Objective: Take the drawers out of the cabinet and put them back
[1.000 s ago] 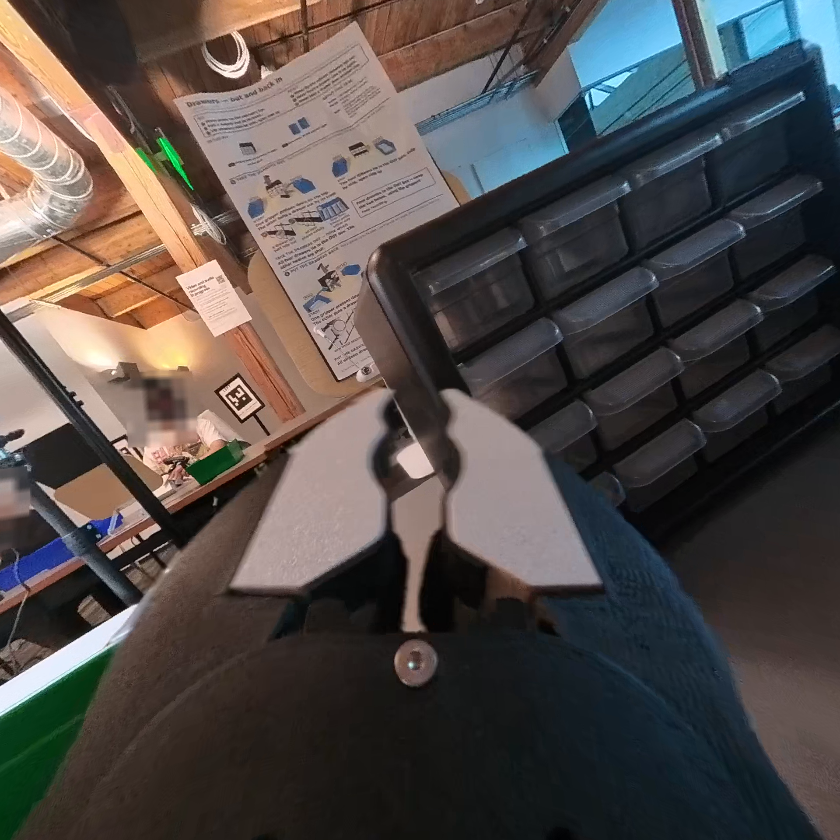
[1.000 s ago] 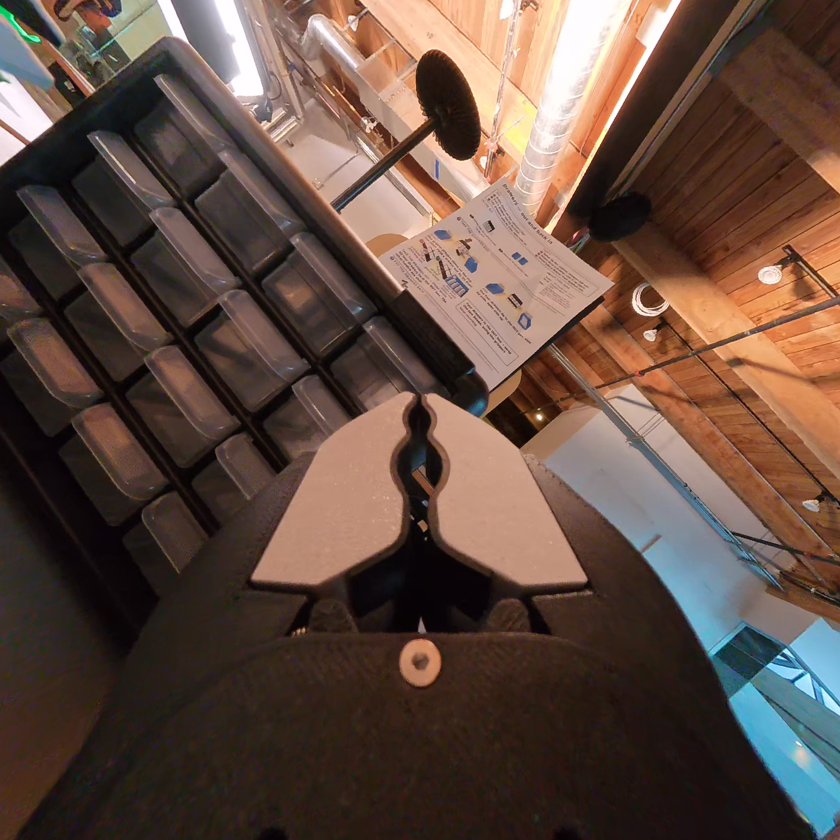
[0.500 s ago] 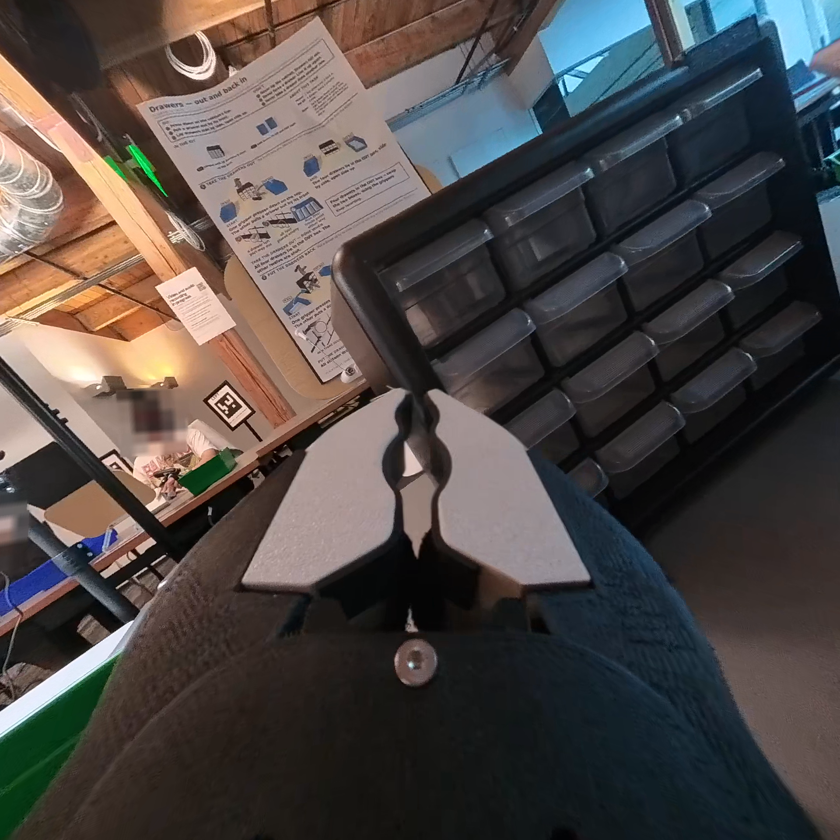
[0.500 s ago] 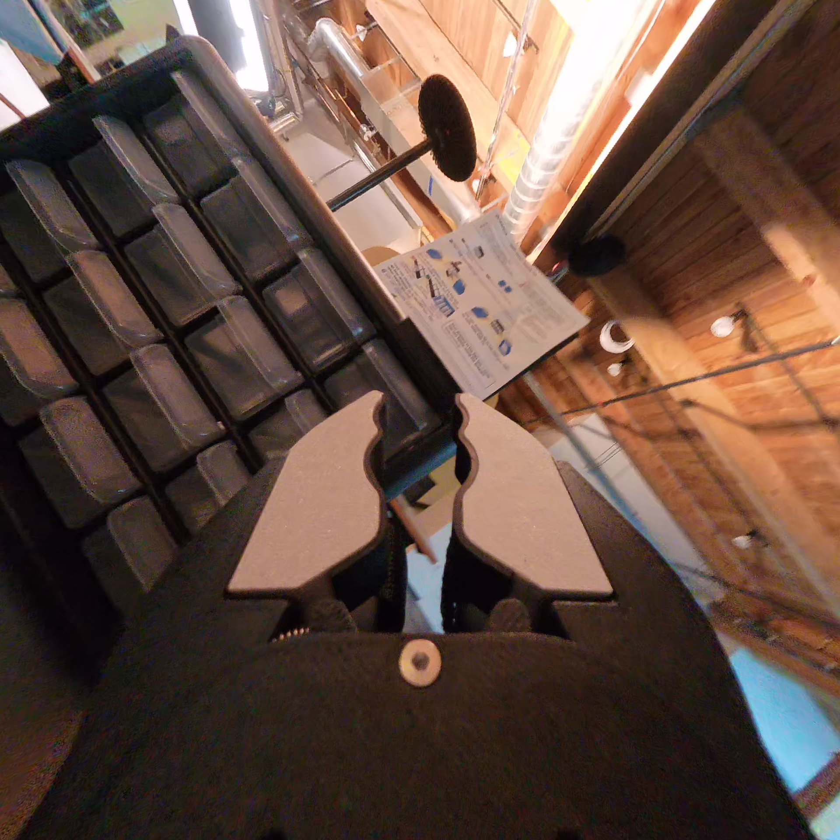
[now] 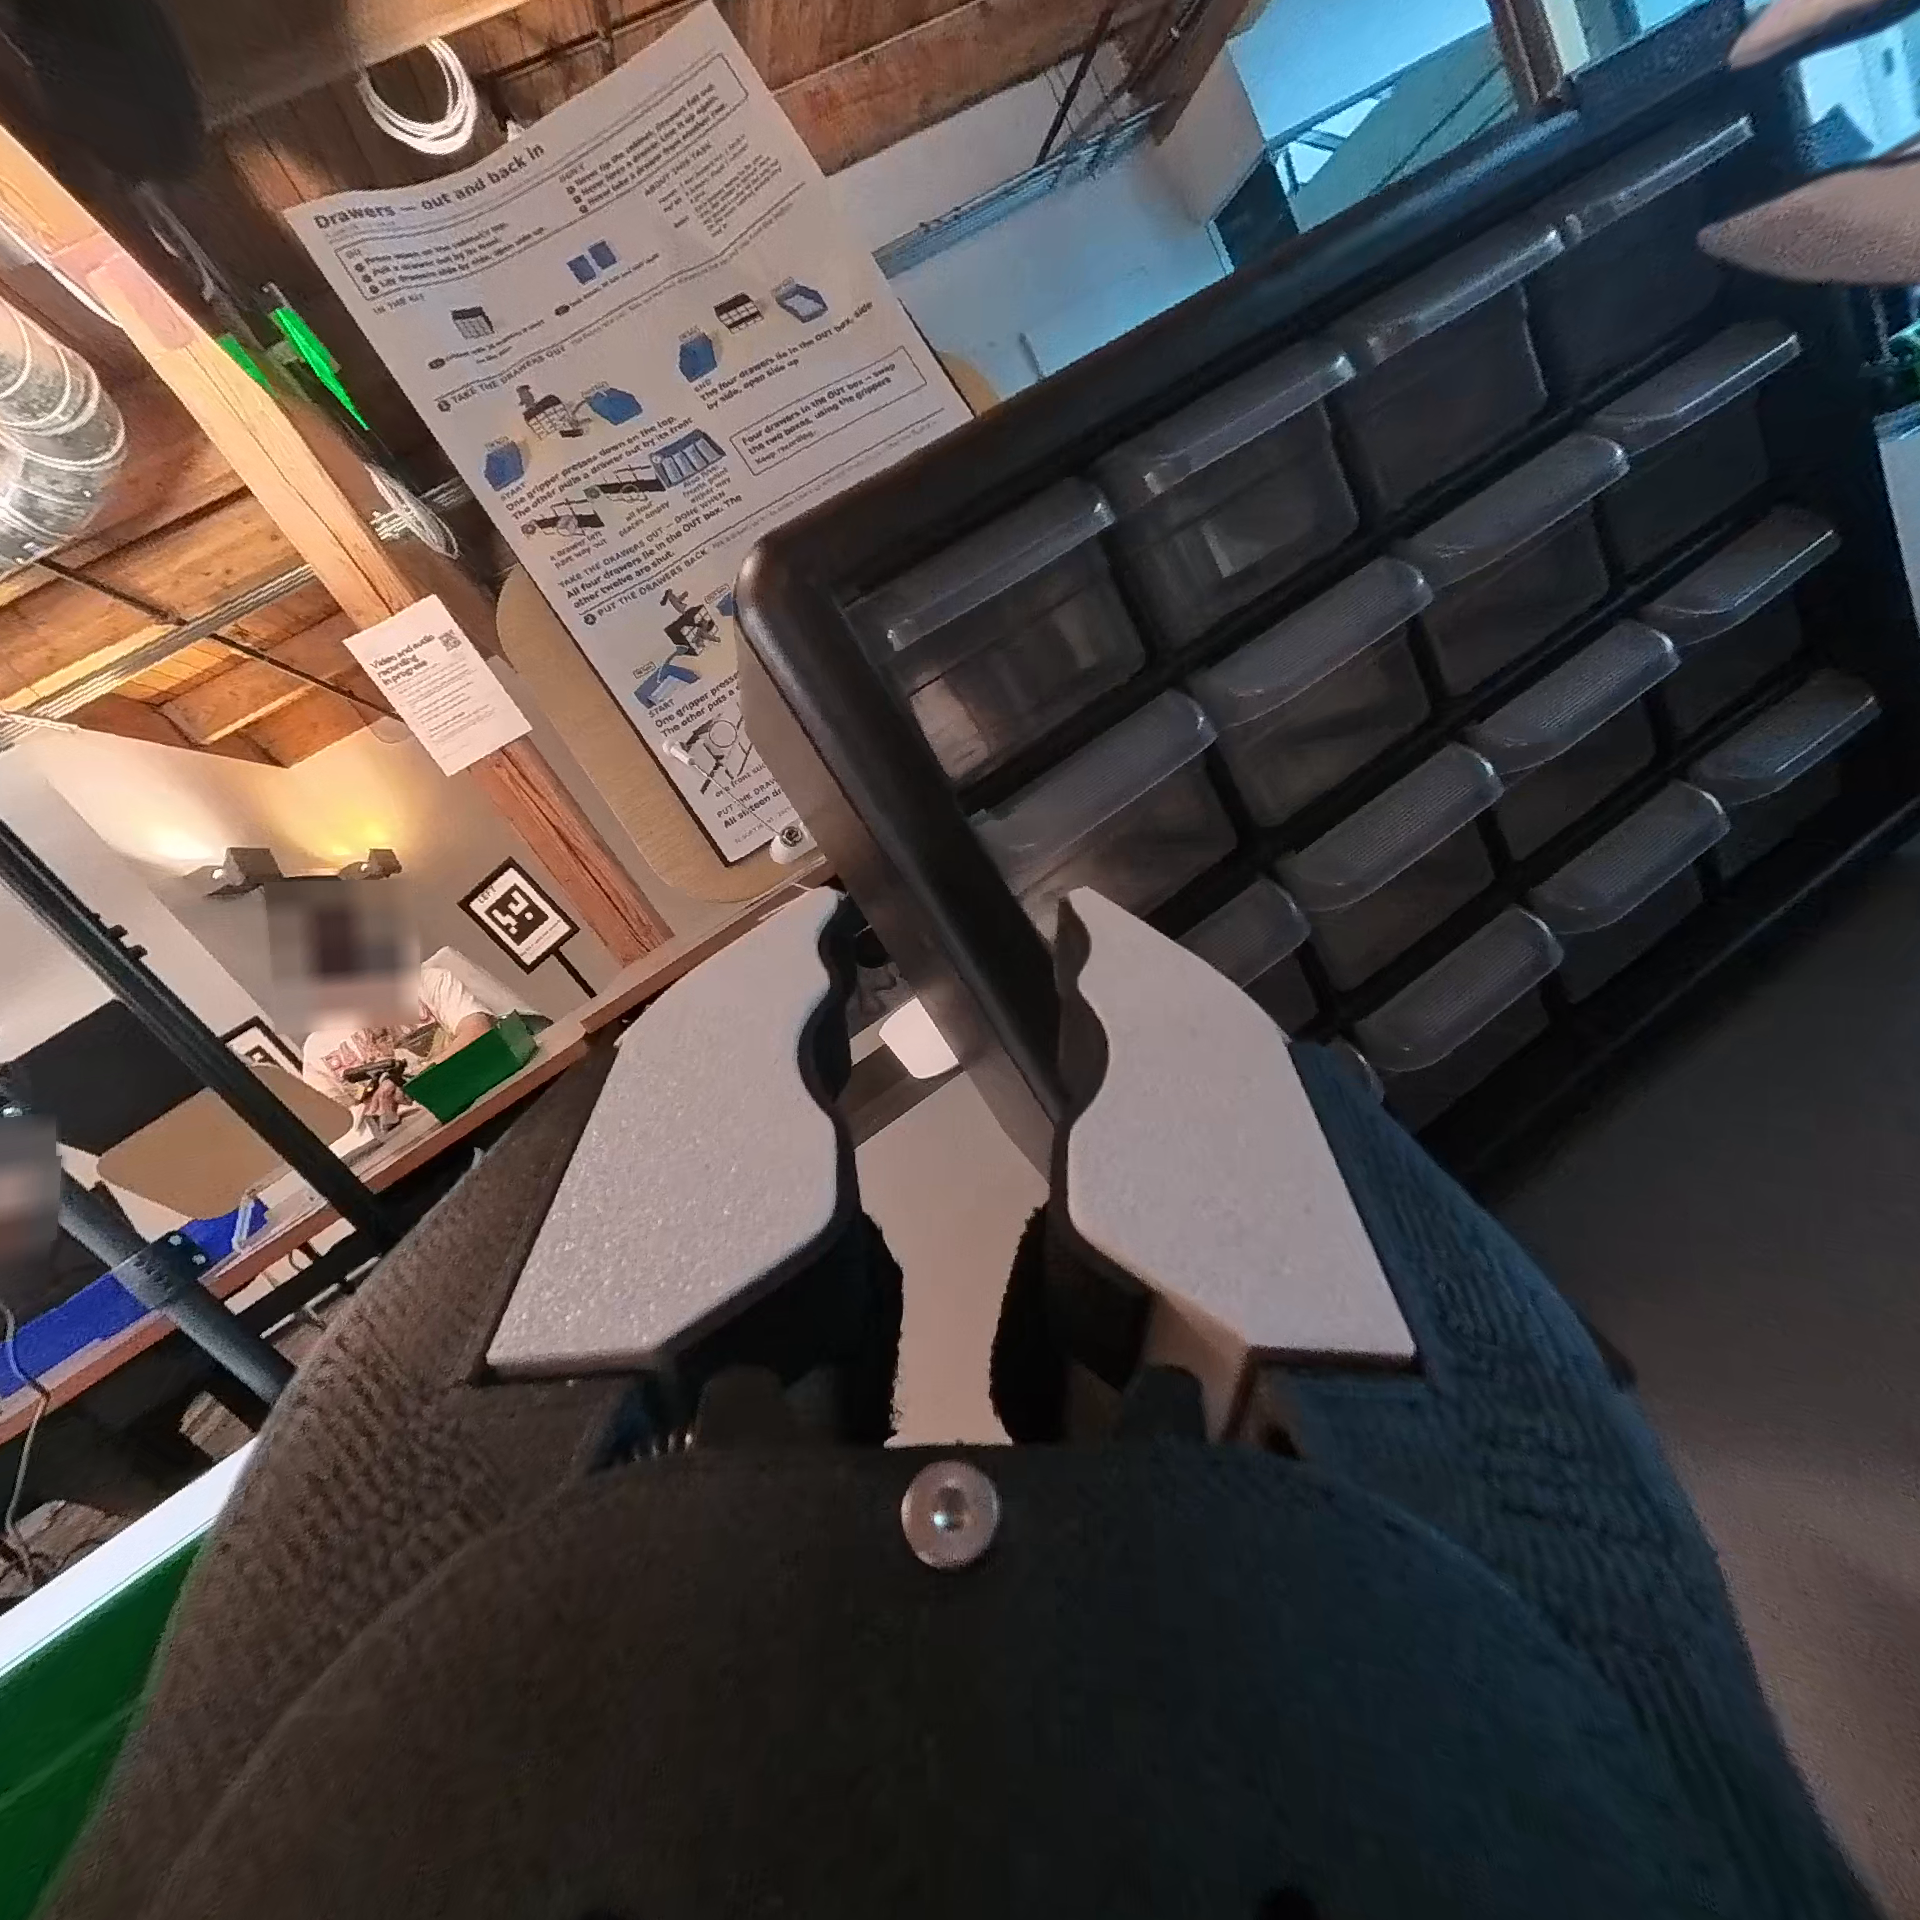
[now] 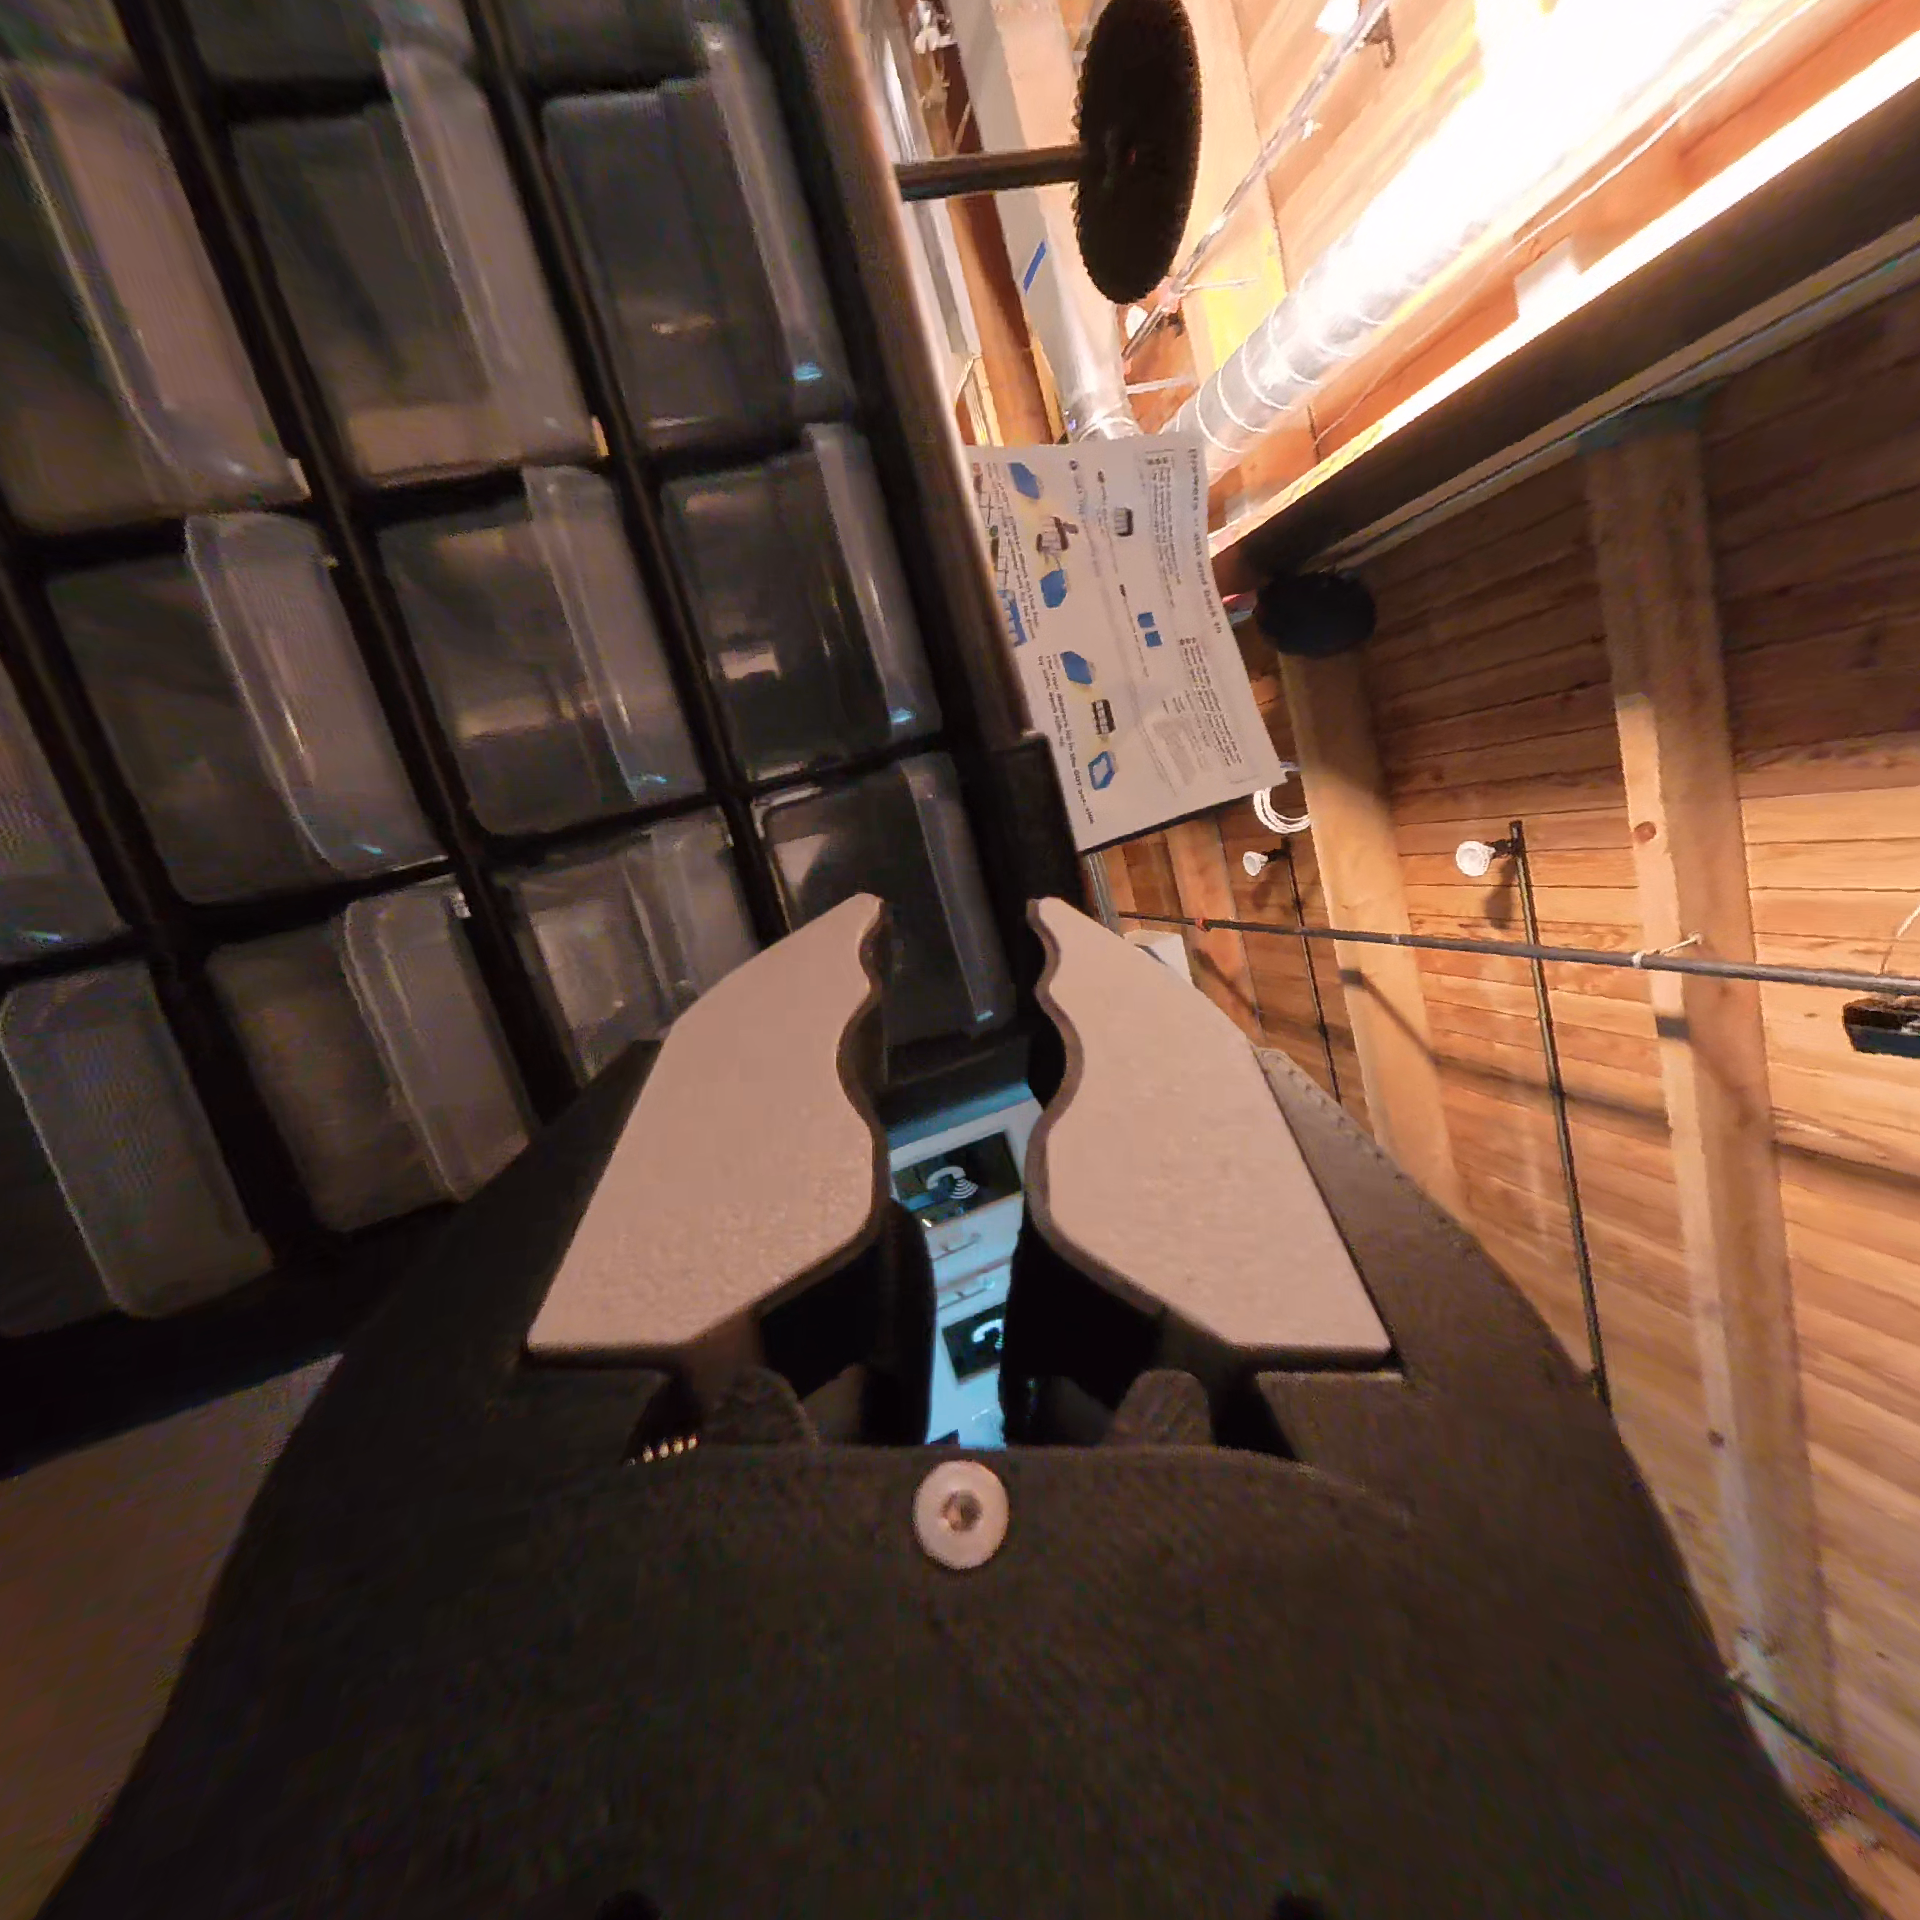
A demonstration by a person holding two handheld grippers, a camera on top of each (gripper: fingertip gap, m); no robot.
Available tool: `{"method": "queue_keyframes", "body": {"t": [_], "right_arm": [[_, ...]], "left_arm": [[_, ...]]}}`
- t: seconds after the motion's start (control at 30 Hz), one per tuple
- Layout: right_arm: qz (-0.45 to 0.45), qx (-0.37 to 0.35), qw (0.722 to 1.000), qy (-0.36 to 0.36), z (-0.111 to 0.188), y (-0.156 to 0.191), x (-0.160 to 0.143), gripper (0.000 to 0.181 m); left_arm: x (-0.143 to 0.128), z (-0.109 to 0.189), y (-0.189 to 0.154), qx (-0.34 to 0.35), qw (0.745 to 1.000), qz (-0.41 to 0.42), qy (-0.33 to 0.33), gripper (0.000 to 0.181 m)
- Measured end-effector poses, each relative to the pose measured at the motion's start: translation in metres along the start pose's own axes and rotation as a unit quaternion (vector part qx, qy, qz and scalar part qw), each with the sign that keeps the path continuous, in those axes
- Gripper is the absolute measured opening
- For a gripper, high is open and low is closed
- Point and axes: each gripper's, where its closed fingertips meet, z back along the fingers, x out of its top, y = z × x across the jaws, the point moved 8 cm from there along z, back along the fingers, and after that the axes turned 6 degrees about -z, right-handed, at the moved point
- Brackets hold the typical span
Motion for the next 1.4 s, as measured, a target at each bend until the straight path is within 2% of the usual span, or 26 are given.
{"method": "queue_keyframes", "body": {"t": [0.27, 0.6, 0.8, 0.87, 1.07, 1.13, 1.4], "right_arm": [[0.046, -0.017, 0.998, 0.034, -0.007, 0.001, -0.002, 0.005], [0.049, 0.019, 0.998, 0.024, 0.017, -0.007, 0.016, 0.005], [-0.037, 0.093, 0.995, 0.012, 0.02, -0.012, 0.026, 0.057], [-0.051, 0.119, 0.991, 0.03, 0.012, -0.014, 0.025, 0.06], [0.046, 0.149, 0.984, 0.086, -0.006, -0.012, 0.016, 0.042], [0.07, 0.145, 0.983, 0.09, -0.006, -0.011, 0.015, 0.042], [0.043, 0.153, 0.984, 0.086, 0.018, -0.021, 0.025, 0.041]], "left_arm": [[0.0, -0.001, -0.005, -0.014, 1.0, -0.016, 0.004, 0.037], [-0.002, 0.0, -0.004, -0.012, 1.0, -0.023, 0.013, 0.037], [-0.002, -0.001, -0.007, -0.017, 0.999, -0.032, 0.015, 0.037], [-0.003, -0.001, -0.007, -0.018, 0.999, -0.034, 0.017, 0.037], [-0.004, -0.001, -0.007, -0.019, 0.999, -0.036, 0.02, 0.037], [-0.004, -0.001, -0.007, -0.02, 0.999, -0.036, 0.02, 0.037], [-0.004, -0.001, -0.008, -0.021, 0.999, -0.038, 0.02, 0.037]]}}
